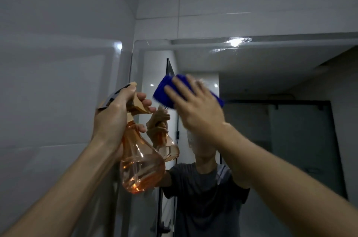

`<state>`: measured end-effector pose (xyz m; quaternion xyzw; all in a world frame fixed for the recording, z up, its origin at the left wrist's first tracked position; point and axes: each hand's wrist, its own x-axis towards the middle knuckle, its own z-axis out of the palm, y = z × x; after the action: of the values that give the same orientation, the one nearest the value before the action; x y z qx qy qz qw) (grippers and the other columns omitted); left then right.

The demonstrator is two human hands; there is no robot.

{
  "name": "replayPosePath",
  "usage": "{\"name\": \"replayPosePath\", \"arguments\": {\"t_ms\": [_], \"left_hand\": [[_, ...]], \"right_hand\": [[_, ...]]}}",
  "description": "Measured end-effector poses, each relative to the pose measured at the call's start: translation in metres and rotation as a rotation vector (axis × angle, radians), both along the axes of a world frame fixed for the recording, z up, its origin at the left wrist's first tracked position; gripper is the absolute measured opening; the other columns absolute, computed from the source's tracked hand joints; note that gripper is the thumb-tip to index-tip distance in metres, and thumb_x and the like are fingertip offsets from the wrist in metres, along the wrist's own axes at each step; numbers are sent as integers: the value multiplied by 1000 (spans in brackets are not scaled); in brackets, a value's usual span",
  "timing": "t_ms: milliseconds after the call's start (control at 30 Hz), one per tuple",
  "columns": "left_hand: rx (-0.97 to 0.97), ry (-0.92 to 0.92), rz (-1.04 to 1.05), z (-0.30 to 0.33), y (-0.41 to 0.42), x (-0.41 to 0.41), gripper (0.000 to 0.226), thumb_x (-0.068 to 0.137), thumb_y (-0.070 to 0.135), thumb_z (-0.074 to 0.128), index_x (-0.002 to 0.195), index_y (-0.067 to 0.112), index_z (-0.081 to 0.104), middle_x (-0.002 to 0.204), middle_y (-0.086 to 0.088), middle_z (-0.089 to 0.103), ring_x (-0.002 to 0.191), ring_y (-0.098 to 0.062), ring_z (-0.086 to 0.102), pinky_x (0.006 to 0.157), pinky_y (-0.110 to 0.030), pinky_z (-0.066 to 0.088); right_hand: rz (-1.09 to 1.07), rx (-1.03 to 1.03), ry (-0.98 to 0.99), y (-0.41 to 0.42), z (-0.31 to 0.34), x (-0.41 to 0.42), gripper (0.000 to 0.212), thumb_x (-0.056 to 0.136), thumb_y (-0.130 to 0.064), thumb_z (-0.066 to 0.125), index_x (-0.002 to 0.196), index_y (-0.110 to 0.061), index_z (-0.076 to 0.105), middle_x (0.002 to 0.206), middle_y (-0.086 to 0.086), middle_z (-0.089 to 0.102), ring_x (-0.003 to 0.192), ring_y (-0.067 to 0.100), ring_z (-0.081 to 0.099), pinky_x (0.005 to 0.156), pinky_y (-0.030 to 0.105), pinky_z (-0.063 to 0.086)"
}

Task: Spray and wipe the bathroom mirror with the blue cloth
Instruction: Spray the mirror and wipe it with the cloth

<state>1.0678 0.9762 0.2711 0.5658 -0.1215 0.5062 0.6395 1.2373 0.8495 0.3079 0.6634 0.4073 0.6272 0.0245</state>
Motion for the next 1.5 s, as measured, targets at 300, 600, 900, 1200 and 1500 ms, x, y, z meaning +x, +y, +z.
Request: {"name": "replayPosePath", "arguments": {"t_ms": [300,600,900,1200,1500], "left_hand": [[-70,67,2,18,14,9,34,96,41,58,90,9,68,97,-13,76,83,-28,76,50,-31,49],[-7,-10,11,34,10,4,31,97,39,57,90,10,67,83,-6,73,104,-36,72,50,-28,46],[-64,-21,61,5,22,-10,30,94,42,60,89,14,69,78,-1,75,90,-23,75,49,-26,46],[-38,-11,140,-12,28,-18,33,95,43,59,97,12,70,92,-9,77,94,-28,75,54,-32,48],[-67,-63,82,-12,19,-15,30,95,41,60,87,14,71,82,-3,76,88,-25,76,45,-27,47]], "right_hand": [[-56,353,15,-67,73,32,56,102,-34,43,155,-27,27,163,6,27,148,34,27,118,52,24],[8,676,218,-77,120,24,53,109,-34,26,158,-21,14,166,10,13,151,38,10,121,53,11],[54,21,-34,51,41,-17,65,101,-30,46,157,-26,15,166,7,12,152,33,7,121,49,4],[76,-373,-66,57,-66,-5,81,88,-28,67,155,-28,23,165,6,17,152,34,12,122,56,11],[12,43,-63,79,108,-21,53,105,-38,36,155,-33,18,164,3,18,151,31,12,121,55,11]]}}
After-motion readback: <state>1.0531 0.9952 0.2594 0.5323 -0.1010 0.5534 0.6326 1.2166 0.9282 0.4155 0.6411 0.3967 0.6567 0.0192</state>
